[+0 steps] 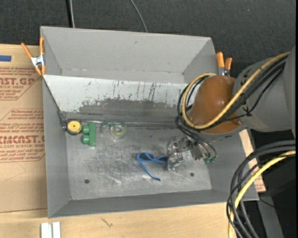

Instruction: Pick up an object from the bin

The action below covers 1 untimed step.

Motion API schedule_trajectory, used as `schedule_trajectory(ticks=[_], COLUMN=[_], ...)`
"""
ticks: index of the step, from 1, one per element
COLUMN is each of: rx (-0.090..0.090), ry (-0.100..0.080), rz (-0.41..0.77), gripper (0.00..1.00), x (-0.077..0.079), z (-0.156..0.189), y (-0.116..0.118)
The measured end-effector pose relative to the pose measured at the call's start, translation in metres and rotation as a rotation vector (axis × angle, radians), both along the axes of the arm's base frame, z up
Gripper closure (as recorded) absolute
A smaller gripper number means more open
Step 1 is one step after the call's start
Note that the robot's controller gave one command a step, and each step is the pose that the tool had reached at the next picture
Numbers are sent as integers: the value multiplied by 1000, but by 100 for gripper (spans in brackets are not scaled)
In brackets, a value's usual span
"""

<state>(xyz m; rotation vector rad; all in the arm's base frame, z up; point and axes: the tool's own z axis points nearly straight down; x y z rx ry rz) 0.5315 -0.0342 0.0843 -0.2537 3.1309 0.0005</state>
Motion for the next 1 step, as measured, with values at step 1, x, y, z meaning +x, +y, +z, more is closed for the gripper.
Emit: schedule_trajectory(ticks=[1], rx=[0], ry=[-8], rz=[209], gripper=[100], x=[-27], z=[150], y=[38])
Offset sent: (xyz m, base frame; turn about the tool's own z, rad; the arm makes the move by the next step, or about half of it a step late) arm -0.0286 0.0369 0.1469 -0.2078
